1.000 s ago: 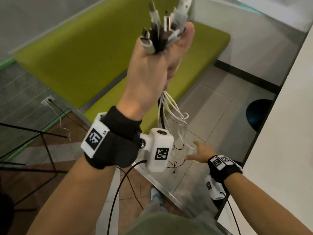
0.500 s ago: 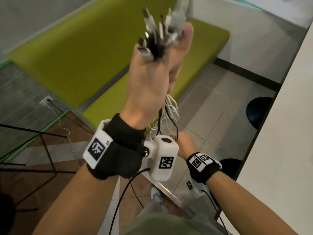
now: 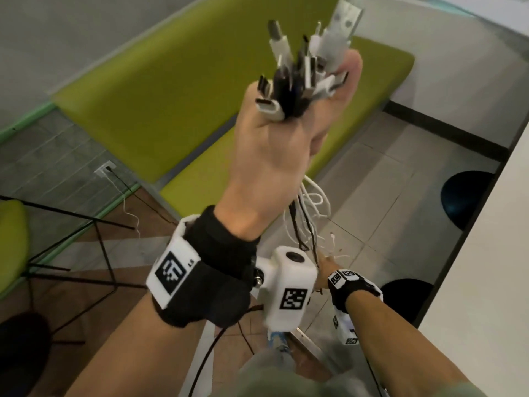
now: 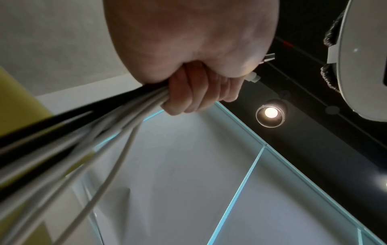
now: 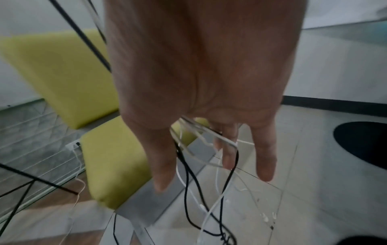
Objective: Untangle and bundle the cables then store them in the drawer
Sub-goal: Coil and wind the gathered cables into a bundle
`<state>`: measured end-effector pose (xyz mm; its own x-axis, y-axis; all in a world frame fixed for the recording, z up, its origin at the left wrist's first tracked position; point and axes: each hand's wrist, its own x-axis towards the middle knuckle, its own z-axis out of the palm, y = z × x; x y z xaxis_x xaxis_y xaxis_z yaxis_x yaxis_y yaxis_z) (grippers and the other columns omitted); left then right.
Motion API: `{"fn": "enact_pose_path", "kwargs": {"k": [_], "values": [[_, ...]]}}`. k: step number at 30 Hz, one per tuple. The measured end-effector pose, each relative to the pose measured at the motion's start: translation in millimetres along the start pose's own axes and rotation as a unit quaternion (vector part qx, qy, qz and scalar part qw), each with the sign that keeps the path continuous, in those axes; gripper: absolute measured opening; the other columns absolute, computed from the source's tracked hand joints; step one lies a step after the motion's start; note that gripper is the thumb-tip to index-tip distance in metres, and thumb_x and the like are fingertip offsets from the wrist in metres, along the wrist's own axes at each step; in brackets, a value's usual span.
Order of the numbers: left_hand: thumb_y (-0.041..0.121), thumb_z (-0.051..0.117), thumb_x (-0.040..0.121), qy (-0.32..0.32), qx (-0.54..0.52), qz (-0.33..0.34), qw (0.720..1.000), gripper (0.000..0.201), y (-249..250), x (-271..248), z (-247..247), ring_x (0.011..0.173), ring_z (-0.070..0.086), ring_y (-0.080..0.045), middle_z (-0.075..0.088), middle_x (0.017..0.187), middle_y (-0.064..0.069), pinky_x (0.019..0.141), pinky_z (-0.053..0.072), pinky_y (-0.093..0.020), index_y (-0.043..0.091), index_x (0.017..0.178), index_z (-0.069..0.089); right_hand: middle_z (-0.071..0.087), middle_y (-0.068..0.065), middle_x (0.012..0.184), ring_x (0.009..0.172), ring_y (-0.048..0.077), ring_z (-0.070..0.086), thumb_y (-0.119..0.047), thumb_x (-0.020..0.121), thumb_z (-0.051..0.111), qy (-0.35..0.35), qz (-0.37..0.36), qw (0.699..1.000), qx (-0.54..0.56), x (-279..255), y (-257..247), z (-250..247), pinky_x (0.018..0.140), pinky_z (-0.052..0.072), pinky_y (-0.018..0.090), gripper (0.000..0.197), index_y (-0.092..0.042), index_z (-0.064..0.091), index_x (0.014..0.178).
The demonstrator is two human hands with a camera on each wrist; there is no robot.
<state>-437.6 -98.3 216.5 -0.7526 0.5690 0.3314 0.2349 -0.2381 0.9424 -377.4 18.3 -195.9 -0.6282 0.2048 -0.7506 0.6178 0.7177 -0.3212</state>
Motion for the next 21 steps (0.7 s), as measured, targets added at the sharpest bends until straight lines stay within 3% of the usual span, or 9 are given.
{"fn": "enact_pose_path", "kwargs": {"k": [5,7,8,9,10,13,17,19,21], "values": [[0.017,0.049,0.096,-0.007,0.073,-0.036,0.997,0.054,3,-12,1,0.038,0.021,-0.005,0.027,0.044,0.014,0.041,0.022,-0.019,0.043,0.052,0.066,0.044,0.015,0.141,0.125,0.036,0.049,-0.025,0.065,0.082,-0.022,0.043,0.999,-0.001,17,25,-6,0.099,0.047,0.044,0.111,-0.029,0.013,0.151],[0.003,0.045,0.098,-0.019,0.048,-0.041,0.998,0.047,4,-15,-2,0.036,0.037,0.004,0.035,0.042,0.021,0.045,0.032,-0.002,0.011,0.057,0.067,0.039,0.016,0.146,0.129,0.036,0.045,-0.022,0.067,0.084,-0.021,0.058,0.998,0.029,26,30,-12,0.102,0.045,0.044,0.111,-0.028,0.012,0.152],[-0.005,0.042,0.097,-0.018,0.022,-0.035,0.999,0.034,4,-16,-5,0.037,0.043,0.006,0.037,0.042,0.019,0.047,0.035,0.0,-0.006,0.063,0.048,0.036,0.018,0.148,0.131,0.036,0.043,-0.02,0.067,0.084,-0.019,0.062,0.997,0.045,28,31,-17,0.103,0.043,0.044,0.112,-0.028,0.011,0.151],[-0.008,0.04,0.097,-0.014,-0.004,-0.03,0.999,0.041,5,-17,-7,0.038,0.044,0.005,0.033,0.043,0.014,0.046,0.036,-0.003,-0.007,0.057,0.039,0.035,0.019,0.148,0.131,0.037,0.043,-0.018,0.066,0.085,-0.012,0.066,0.996,0.062,32,34,-21,0.104,0.043,0.045,0.113,-0.029,0.011,0.151],[-0.002,0.043,0.097,-0.006,-0.001,-0.019,1.0,0.041,4,-18,-11,0.036,0.039,0.001,0.027,0.046,0.005,0.042,0.033,-0.008,-0.006,0.056,0.04,0.035,0.021,0.148,0.13,0.038,0.043,-0.018,0.064,0.087,-0.003,0.074,0.995,0.066,34,36,-25,0.103,0.043,0.047,0.116,-0.029,0.011,0.151],[0.024,0.053,0.088,0.023,0.031,0.008,0.999,0.04,9,-21,-20,0.039,0.015,-0.017,0.015,0.049,-0.002,0.042,0.017,-0.022,0.025,0.05,0.041,0.04,0.02,0.146,0.129,0.039,0.044,-0.013,0.064,0.086,0.006,0.098,0.991,0.089,39,49,-36,0.102,0.043,0.049,0.118,-0.026,0.008,0.151],[0.025,0.053,0.088,0.033,0.057,0.029,0.997,0.039,14,-19,-27,0.04,0.014,-0.02,0.017,0.048,0.001,0.044,0.016,-0.024,0.032,0.049,0.05,0.035,0.025,0.148,0.135,0.039,0.036,0.003,0.083,0.067,0.018,0.162,0.983,0.086,34,76,-41,0.107,0.035,0.044,0.092,-0.004,0.005,0.151],[0.023,0.05,0.091,0.023,0.059,0.042,0.997,0.042,14,-12,-33,0.038,0.014,-0.019,0.02,0.046,0.006,0.042,0.015,-0.023,0.034,0.051,0.056,0.032,0.026,0.148,0.135,0.041,0.034,-0.005,0.095,0.049,0.061,0.155,0.986,0.007,39,86,-42,0.11,0.032,0.046,0.065,0.0,0.014,0.149],[0.021,0.05,0.092,0.016,0.044,0.037,0.998,0.043,14,-6,-38,0.038,0.014,-0.018,0.021,0.046,0.007,0.041,0.015,-0.021,0.033,0.051,0.055,0.034,0.018,0.149,0.137,0.037,0.034,-0.02,0.097,0.042,0.047,0.163,0.984,-0.047,30,84,-46,0.112,0.03,0.048,0.063,-0.009,0.011,0.15]]}}
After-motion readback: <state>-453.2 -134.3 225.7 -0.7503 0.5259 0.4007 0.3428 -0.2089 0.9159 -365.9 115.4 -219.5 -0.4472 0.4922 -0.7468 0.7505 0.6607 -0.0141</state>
